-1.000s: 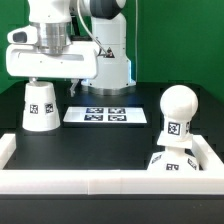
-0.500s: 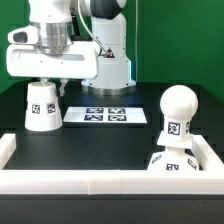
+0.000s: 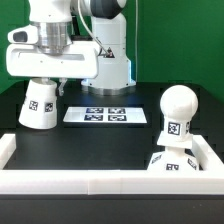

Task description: Assemble lamp

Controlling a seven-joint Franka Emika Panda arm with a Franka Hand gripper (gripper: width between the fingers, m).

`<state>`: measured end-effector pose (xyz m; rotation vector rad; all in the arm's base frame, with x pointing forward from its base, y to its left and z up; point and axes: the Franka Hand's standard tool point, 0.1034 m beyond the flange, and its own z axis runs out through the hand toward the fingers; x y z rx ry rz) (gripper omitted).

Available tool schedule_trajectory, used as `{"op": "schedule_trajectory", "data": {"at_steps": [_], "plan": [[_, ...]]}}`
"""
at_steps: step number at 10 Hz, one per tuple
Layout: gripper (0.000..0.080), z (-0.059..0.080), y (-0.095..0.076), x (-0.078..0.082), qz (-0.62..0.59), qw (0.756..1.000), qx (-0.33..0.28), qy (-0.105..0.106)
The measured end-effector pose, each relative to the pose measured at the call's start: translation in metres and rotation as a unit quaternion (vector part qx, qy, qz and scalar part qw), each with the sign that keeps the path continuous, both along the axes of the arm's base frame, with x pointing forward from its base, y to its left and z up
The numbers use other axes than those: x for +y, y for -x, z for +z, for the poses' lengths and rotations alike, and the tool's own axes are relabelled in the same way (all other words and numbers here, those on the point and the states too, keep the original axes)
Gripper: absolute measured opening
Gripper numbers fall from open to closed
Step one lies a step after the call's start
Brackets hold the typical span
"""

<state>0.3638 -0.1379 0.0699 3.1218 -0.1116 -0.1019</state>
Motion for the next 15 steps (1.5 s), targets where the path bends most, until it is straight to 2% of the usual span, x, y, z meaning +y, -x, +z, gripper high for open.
{"op": "schedule_trajectory", "data": {"at_steps": [4, 6, 7, 11, 12, 13, 14, 15], "plan": [[0.0044, 0.027, -0.045, 0.052, 0.02, 0.999, -0.019, -0.025], [0.0044, 0.048, -0.078, 0.077, 0.016, 0.999, -0.03, -0.035], [0.0044, 0.058, -0.094, 0.083, 0.013, 0.998, -0.043, -0.042], [0.0044, 0.057, -0.093, 0.081, 0.01, 0.998, -0.039, -0.042], [0.0044, 0.058, -0.094, 0.085, 0.011, 0.998, -0.039, -0.043], [0.0044, 0.065, -0.099, 0.102, 0.018, 0.998, -0.034, -0.053], [0.0045, 0.079, -0.118, 0.119, 0.026, 0.997, -0.032, -0.066], [0.0045, 0.087, -0.134, 0.127, 0.023, 0.997, -0.042, -0.064]]}}
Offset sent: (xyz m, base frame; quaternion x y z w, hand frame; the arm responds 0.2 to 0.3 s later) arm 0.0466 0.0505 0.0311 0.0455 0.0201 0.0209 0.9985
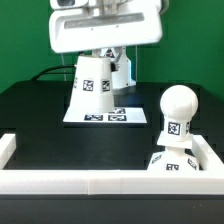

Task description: Assemble lamp

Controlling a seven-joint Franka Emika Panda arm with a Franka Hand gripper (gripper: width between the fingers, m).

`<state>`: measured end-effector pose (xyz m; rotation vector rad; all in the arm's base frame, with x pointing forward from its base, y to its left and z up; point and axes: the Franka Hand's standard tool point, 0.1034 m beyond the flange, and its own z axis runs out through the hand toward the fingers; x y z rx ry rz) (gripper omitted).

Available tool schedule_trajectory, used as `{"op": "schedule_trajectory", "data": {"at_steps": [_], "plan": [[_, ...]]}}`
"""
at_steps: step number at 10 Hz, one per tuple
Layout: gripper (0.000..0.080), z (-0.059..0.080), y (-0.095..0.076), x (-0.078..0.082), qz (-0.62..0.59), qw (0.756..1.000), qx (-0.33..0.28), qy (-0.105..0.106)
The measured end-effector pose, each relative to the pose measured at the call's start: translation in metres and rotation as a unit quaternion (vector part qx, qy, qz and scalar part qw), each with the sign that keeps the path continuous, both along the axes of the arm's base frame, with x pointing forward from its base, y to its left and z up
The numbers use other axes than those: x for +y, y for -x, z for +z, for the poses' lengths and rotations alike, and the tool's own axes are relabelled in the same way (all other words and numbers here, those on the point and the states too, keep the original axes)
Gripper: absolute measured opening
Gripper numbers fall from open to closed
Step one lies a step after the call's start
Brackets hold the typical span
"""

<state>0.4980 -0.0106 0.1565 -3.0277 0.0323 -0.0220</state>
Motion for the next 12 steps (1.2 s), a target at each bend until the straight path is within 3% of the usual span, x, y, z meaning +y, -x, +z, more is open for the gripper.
{"op": "schedule_trajectory", "data": {"at_steps": [3, 4, 8, 12], "plan": [[0.0045, 0.03, -0.048, 0.033, -0.001, 1.0, 0.0, -0.014], [0.0045, 0.034, -0.056, 0.036, -0.001, 1.0, -0.001, -0.015], [0.0045, 0.031, -0.054, 0.035, -0.002, 1.0, 0.001, -0.014], [0.0045, 0.062, -0.075, 0.062, -0.014, 1.0, 0.001, -0.025]]}}
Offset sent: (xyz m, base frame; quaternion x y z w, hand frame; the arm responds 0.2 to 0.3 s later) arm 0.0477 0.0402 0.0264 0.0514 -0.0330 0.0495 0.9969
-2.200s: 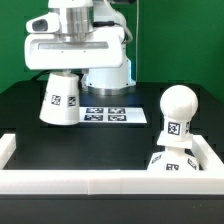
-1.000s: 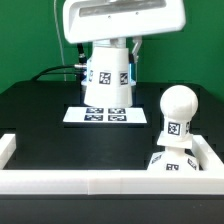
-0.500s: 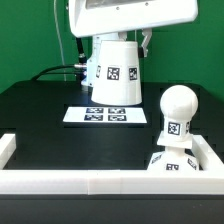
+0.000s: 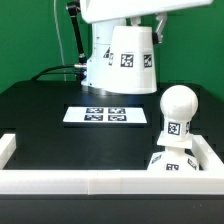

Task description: Assemble lamp

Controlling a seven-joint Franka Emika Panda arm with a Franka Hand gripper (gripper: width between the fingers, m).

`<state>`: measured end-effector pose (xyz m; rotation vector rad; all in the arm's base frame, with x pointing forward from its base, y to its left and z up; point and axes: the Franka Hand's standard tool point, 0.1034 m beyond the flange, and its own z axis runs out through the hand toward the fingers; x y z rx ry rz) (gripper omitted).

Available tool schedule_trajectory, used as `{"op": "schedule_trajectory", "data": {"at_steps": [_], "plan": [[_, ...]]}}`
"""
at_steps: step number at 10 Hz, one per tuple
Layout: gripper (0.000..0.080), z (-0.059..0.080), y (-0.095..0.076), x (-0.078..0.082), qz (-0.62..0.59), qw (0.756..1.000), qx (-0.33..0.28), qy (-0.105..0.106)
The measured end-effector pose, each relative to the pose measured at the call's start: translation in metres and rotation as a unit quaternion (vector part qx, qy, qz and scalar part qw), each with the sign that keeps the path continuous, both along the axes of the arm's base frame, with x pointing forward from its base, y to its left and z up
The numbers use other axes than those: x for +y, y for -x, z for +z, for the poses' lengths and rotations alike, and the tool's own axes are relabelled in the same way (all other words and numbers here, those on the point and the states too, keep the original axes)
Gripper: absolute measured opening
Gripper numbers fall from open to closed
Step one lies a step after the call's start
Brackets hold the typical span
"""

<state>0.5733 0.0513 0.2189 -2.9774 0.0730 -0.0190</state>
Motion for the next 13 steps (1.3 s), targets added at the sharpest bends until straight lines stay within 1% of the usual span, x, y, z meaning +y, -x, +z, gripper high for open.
{"op": "schedule_trajectory", "data": {"at_steps": [2, 3, 5, 6, 7, 9, 11, 13], "plan": [[0.0045, 0.009, -0.004, 0.021, -0.019, 1.0, 0.004, -0.004], [0.0045, 0.008, -0.006, 0.038, -0.033, 0.999, 0.007, -0.005], [0.0045, 0.007, -0.013, 0.054, -0.052, 0.999, 0.01, -0.006], [0.0045, 0.003, -0.018, 0.065, -0.05, 0.999, 0.01, -0.006], [0.0045, -0.003, -0.023, 0.069, -0.046, 0.999, 0.008, -0.004], [0.0045, -0.018, -0.03, 0.066, -0.044, 0.999, 0.004, 0.001], [0.0045, -0.036, -0.033, 0.06, -0.04, 0.999, 0.003, 0.007], [0.0045, -0.054, -0.032, 0.057, -0.037, 0.999, 0.011, 0.013]]}}
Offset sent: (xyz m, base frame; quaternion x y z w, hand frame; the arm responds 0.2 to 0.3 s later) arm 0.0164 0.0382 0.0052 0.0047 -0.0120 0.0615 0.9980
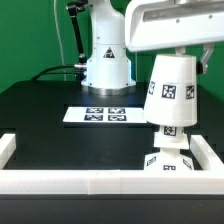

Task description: Assemble lamp

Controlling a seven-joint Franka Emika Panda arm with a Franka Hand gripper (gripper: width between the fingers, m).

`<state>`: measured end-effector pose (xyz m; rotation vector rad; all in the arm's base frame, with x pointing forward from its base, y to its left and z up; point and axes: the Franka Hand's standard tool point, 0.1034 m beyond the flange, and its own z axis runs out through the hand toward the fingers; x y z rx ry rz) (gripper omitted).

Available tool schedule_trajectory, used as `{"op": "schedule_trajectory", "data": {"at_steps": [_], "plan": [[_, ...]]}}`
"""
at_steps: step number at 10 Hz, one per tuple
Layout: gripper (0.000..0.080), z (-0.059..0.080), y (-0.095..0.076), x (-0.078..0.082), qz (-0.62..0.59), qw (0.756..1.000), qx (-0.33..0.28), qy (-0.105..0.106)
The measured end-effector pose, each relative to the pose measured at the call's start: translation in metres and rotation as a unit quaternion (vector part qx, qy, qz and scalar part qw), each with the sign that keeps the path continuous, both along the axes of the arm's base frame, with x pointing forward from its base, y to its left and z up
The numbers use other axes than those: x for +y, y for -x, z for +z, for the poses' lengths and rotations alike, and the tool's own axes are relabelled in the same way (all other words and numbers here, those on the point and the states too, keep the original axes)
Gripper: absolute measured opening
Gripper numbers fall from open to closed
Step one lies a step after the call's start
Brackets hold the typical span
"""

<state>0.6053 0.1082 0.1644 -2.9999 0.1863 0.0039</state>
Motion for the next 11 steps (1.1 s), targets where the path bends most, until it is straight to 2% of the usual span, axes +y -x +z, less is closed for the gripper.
{"op": "schedule_trajectory", "data": {"at_steps": [2, 6, 7, 8, 9, 10, 11], "plan": [[0.0045, -0.013, -0.001, -0.001, -0.001, 1.0, 0.0, 0.004], [0.0045, -0.017, -0.003, -0.004, -0.002, 1.0, -0.012, 0.007], [0.0118, -0.017, -0.003, -0.004, -0.003, 1.0, -0.012, 0.007], [0.0118, -0.015, -0.003, -0.004, -0.003, 1.0, -0.013, 0.007], [0.0253, -0.014, -0.003, -0.004, -0.003, 1.0, -0.013, 0.006], [0.0448, -0.013, -0.001, -0.005, -0.004, 1.0, -0.013, 0.006], [0.0448, -0.012, 0.002, -0.009, 0.002, 1.0, -0.013, 0.006]]}}
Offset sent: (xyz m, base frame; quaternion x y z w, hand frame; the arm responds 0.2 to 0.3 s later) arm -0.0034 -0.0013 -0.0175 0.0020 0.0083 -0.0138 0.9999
